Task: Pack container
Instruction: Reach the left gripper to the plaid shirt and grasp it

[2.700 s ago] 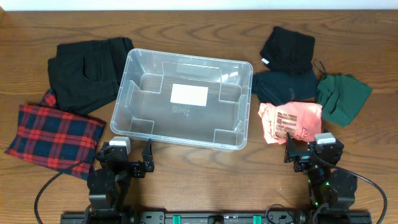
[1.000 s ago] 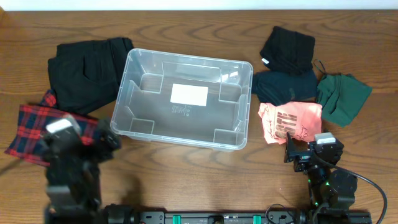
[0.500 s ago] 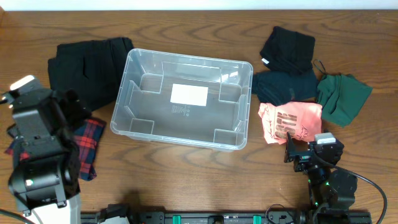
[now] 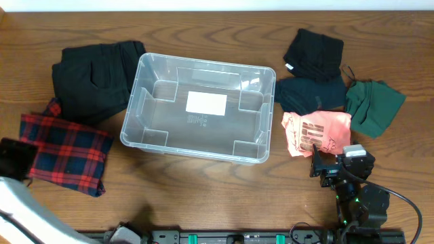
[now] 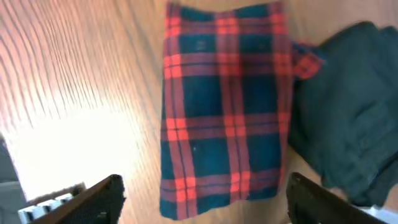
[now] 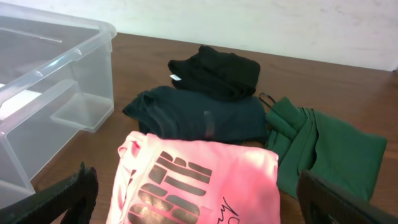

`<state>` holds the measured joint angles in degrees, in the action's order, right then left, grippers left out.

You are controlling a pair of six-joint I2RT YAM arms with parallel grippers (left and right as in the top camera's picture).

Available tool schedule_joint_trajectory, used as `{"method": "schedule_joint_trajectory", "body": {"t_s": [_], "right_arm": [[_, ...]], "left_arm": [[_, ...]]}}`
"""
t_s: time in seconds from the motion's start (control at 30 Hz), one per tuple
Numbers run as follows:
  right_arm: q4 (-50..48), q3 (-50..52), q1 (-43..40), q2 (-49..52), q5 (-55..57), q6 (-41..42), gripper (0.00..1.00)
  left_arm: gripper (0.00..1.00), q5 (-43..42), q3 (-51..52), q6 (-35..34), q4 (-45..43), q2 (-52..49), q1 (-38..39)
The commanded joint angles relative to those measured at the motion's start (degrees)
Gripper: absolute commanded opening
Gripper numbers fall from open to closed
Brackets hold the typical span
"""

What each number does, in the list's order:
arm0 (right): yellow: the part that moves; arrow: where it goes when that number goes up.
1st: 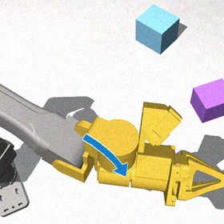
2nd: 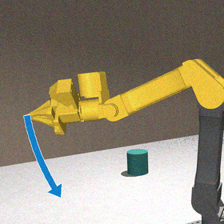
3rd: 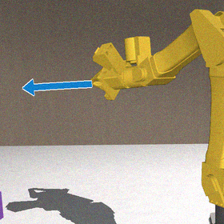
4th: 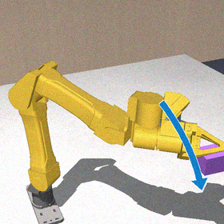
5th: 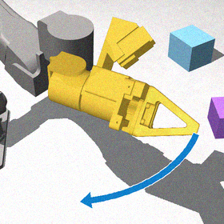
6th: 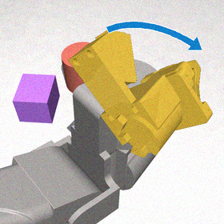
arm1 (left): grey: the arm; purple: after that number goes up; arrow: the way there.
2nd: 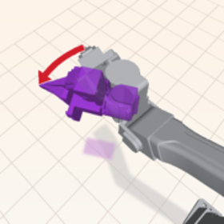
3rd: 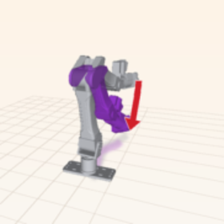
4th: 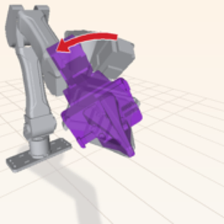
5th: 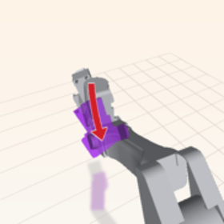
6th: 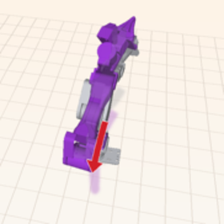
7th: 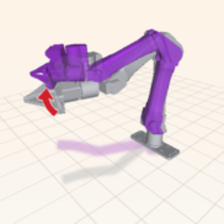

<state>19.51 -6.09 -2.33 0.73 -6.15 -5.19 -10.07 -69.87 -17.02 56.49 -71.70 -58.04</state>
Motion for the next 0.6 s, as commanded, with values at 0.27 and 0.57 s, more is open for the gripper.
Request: {"method": "schedule_joint_trajectory", "body": {"t_s": [0.27, 0.57], "right_arm": [[0.07, 0.13, 0.48, -0.17, 0.35, 0.42, 0.99], [0.07, 0.13, 0.48, -0.17, 0.35, 0.42, 0.99]], "left_arm": [[0.92, -17.75, 0.76, 15.89, -3.48, -18.14, -5.55], [0.93, -21.9, 0.9, 21.62, -4.55, -29.38, -8.85]]}}
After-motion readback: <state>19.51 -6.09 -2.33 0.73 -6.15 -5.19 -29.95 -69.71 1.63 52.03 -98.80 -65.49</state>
